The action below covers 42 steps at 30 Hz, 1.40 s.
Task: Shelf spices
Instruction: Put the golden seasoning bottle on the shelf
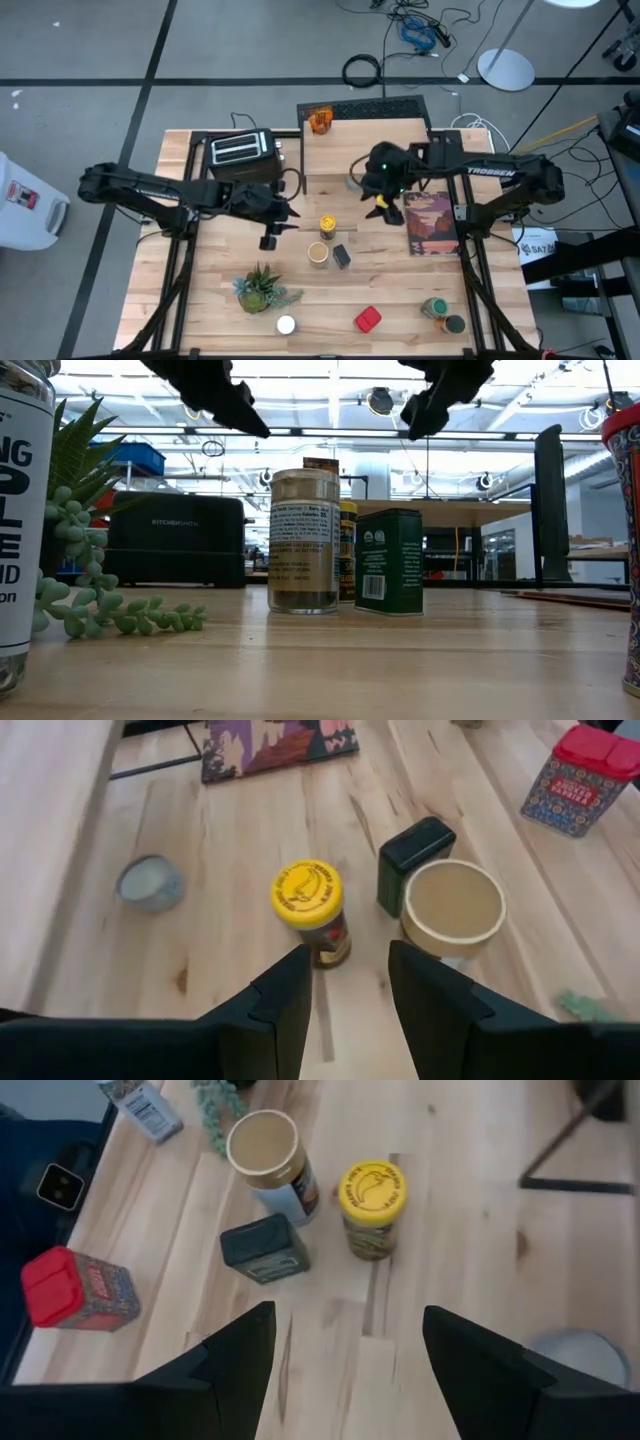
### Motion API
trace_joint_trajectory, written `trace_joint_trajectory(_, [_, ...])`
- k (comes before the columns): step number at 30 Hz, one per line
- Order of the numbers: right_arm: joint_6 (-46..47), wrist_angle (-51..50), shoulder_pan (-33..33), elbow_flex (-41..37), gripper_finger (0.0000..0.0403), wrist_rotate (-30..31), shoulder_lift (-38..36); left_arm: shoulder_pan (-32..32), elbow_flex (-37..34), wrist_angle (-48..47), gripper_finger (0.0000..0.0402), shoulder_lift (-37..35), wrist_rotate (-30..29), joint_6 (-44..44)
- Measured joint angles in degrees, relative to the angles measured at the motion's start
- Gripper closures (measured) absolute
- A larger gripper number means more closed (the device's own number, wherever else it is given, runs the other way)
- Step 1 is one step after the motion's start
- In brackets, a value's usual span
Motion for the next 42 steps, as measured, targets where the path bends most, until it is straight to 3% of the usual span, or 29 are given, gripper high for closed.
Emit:
trace_joint_trajectory(10, [0.1, 21.8, 5.5, -10.0, 0.0161, 0.5, 0.0, -1.7, -6.7, 11.3, 0.0257, 0.0, -2.1, -2.9])
trace_joint_trajectory(16, [0.1, 32.2, 7.8, -15.1, 0.0161, 6.6, 0.9, -2.1, -9.4, 14.5, 0.0257, 0.0, -4.4, -4.2])
trace_joint_trajectory(21, [2.5, 40.7, 8.6, -18.5, 0.0161, 6.5, 2.0, -2.1, -11.6, 16.3, 0.0257, 0.0, -4.8, -5.8])
trace_joint_trajectory(29, [4.7, 43.5, 8.9, -18.7, 0.0161, 6.3, 7.4, -2.2, -14.4, 22.9, 0.0257, 0.1, -5.0, -6.0])
trace_joint_trajectory(42, [5.6, 53.2, 16.2, -18.5, 0.0160, 6.1, 10.0, -2.2, -15.1, 23.0, 0.0257, 0.1, -4.2, -8.5])
